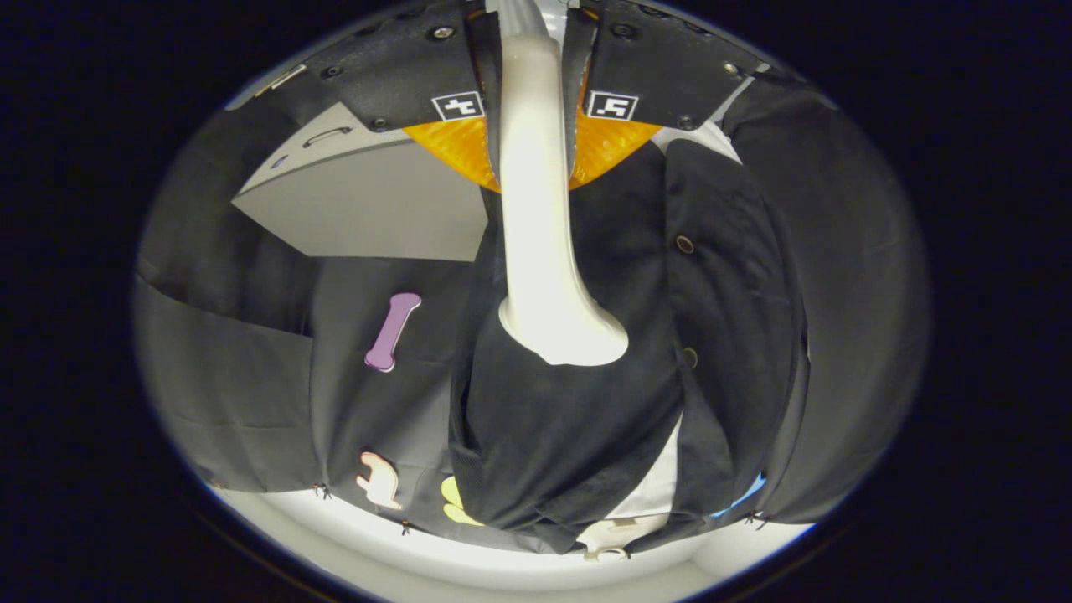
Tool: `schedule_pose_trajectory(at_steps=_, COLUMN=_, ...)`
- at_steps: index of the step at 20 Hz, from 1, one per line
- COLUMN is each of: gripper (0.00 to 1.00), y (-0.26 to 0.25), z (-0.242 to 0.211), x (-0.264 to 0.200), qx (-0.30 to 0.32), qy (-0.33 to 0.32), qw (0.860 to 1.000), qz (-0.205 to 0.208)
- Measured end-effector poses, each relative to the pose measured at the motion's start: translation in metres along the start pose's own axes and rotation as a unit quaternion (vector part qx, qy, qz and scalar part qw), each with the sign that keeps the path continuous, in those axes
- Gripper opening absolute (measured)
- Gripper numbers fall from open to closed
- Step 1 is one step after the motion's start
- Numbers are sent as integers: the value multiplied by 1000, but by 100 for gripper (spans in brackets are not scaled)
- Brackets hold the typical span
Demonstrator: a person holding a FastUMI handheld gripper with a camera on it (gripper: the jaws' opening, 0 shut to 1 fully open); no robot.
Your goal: Iron the clothes twice with a garment steamer, once on the left side and once on the right side.
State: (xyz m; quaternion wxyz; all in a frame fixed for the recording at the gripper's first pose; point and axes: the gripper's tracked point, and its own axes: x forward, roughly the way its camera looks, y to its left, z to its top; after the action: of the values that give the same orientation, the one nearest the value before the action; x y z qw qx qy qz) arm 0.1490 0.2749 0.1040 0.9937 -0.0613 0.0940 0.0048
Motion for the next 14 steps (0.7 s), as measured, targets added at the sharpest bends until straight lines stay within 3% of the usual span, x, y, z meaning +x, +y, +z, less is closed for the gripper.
schedule_pose_trajectory(at_steps=14, gripper=31, y=21, z=-62, x=-5, qx=-25, qy=26, qw=999, qz=9)
